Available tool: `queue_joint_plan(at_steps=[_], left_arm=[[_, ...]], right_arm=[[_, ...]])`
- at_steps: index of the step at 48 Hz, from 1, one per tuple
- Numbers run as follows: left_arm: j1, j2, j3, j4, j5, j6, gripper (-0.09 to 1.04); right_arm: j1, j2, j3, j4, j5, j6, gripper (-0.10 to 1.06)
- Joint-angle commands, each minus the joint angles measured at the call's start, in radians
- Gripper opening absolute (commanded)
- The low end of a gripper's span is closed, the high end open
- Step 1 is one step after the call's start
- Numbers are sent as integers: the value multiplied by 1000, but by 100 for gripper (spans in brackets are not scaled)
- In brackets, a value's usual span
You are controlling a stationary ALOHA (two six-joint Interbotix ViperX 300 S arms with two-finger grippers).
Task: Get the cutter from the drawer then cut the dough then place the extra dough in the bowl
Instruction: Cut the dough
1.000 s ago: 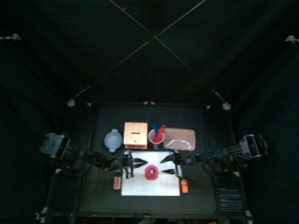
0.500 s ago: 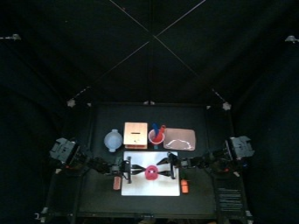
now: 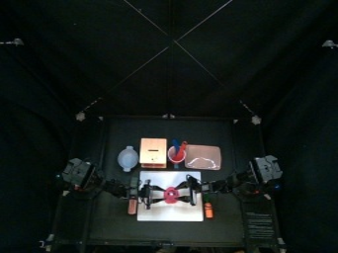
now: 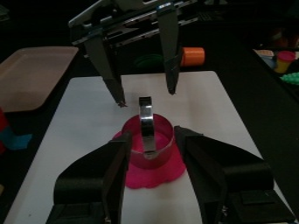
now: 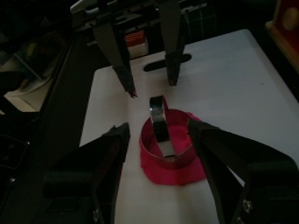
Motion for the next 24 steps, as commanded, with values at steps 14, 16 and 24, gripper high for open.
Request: queue_joint_plan(at_steps=[14,16,24], left_arm=[[38,29,-61,2,8,0,80],[40,29,-63,2,11,0,80],[43,35,-64,0,46,0,80]], right_arm=[[6,11,-28,17,17,-2,86],[6,17,-29,17,18,-2,85],[5,31,-35,18,25,-2,80]])
